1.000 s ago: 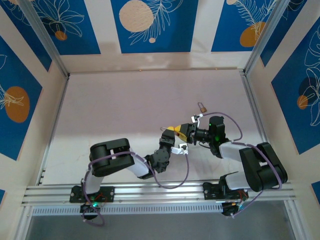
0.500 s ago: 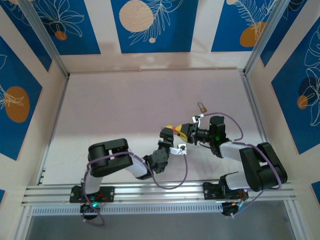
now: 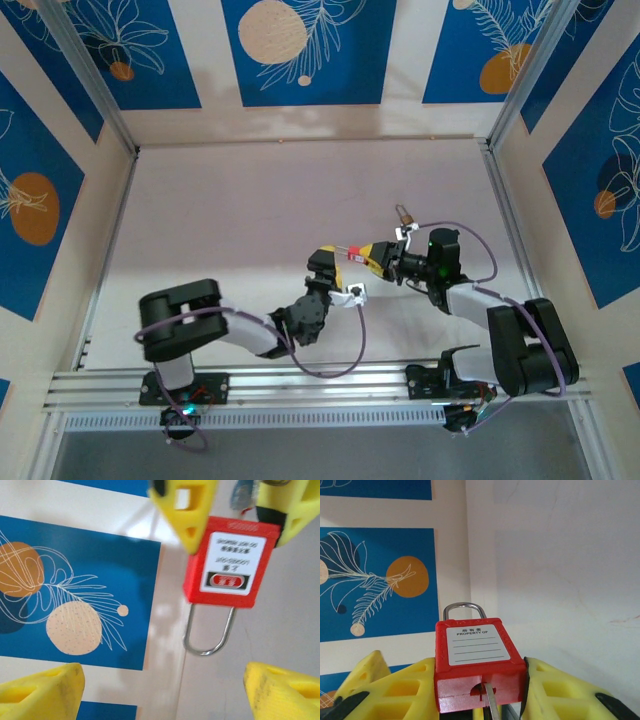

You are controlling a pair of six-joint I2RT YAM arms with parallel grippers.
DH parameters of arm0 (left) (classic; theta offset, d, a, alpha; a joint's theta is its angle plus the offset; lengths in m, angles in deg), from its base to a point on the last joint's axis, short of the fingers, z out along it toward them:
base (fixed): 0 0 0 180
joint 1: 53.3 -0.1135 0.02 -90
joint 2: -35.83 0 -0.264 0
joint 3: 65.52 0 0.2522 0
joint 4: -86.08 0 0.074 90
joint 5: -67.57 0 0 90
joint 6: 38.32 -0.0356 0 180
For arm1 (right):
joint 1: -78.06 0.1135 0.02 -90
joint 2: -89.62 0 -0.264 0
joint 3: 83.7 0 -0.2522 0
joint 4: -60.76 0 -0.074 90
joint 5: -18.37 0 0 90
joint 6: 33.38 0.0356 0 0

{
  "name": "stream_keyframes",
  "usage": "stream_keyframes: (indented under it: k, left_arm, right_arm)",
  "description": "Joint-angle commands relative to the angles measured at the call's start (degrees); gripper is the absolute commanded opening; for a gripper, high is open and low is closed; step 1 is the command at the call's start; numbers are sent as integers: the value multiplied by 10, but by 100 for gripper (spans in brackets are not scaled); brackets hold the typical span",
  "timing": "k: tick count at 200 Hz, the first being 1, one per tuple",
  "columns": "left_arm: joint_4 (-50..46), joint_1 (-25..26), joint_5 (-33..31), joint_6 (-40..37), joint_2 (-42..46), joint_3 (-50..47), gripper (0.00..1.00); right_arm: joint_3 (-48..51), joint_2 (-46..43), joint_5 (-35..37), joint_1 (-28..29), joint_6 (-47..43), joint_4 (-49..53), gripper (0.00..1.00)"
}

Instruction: Unlock with the key

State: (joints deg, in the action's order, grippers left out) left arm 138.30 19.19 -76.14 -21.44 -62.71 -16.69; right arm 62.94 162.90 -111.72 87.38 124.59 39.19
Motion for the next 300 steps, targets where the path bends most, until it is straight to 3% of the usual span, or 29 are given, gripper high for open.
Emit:
stream_keyframes:
  k: [1, 20, 48, 65, 105, 167, 198, 239, 300]
  left_arm:
    - [-181, -16, 35, 128, 84, 11, 80]
    - [-373, -45, 96, 253, 157, 49, 80]
    - [-678, -125, 294, 440, 212, 164, 79]
    - [-767, -155, 374, 473, 214, 222, 77]
    - [-915, -200, 485, 474, 183, 334, 72]
    - [-976, -238, 604, 411, 129, 364, 73]
    - [-961, -242, 598, 370, 104, 374, 73]
    - [-937, -242, 581, 343, 74, 387, 45]
    - [-948, -242, 606, 318, 50, 395, 44]
  right_arm:
    - [-13, -22, -13, -12, -28, 34, 32]
    - [-11, -35, -17, -22, -39, 51, 32]
    - [-6, -51, -21, -27, -55, 71, 32]
    - [-3, -52, -26, -30, -59, 73, 32]
    - [-2, -51, -33, -29, -65, 74, 32]
    - [-4, -64, -32, -25, -88, 109, 32]
    - [-4, -83, -27, -16, -110, 145, 32]
    - [7, -88, -19, 3, -117, 152, 32]
    - [9, -98, 6, 33, -128, 169, 32]
